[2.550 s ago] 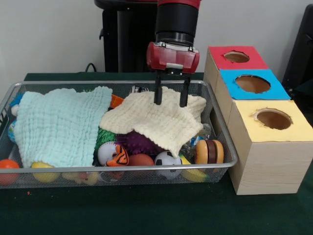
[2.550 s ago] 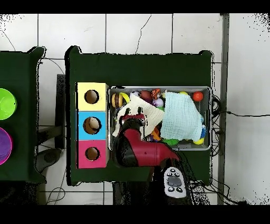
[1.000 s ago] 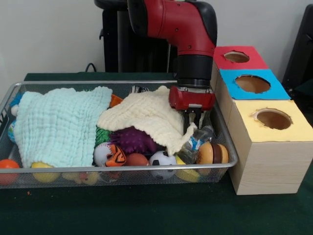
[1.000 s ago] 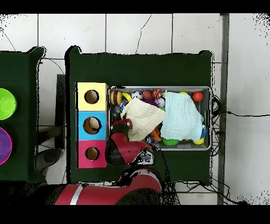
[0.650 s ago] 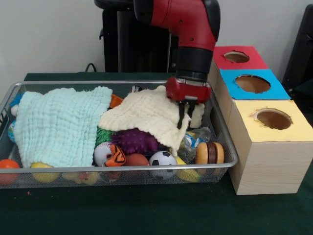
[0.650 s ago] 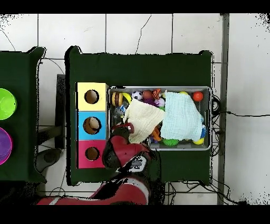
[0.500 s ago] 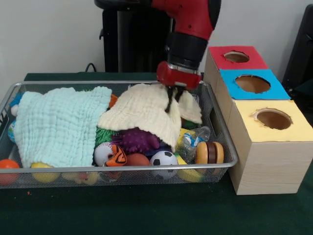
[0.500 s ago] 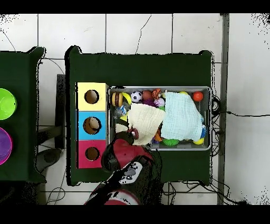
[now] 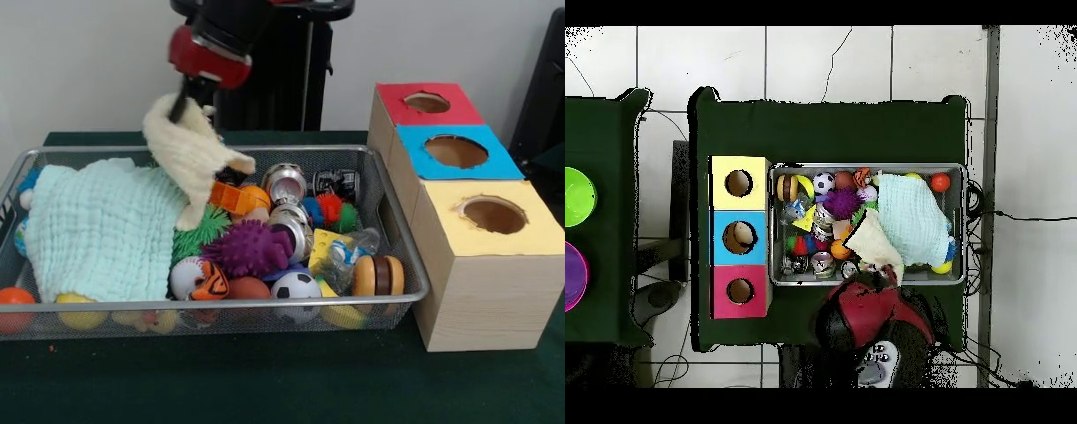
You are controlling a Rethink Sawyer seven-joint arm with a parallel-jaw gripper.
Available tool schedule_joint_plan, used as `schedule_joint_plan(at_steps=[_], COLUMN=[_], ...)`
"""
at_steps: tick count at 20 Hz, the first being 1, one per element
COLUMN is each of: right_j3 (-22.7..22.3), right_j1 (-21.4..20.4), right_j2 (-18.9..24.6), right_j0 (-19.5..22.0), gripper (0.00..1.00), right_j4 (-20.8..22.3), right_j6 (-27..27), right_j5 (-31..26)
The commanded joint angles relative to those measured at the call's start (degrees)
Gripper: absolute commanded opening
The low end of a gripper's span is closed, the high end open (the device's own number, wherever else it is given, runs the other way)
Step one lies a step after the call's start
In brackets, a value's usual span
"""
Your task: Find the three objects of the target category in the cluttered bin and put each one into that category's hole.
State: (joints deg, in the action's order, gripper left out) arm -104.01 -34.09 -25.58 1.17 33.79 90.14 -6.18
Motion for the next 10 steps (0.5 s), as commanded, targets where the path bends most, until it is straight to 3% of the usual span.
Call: schedule_joint_plan(at_steps=[1,5,7,10], right_j3=[-3.3,-9.5,-13.5,-17.2], right_j1=[-9.1,-11.3,-12.6,-14.2], right_j2=[18.3,29.7,35.9,38.1], right_j0=[13.3,20.0,24.1,23.6], gripper=[1.00,1.00,1.00,1.00], right_j4=[9.3,8.5,5.0,0.2], right_j6=[-9.2,-2.6,-0.2,6.6], right_j5=[-1.5,0.8,-0.4,0.8])
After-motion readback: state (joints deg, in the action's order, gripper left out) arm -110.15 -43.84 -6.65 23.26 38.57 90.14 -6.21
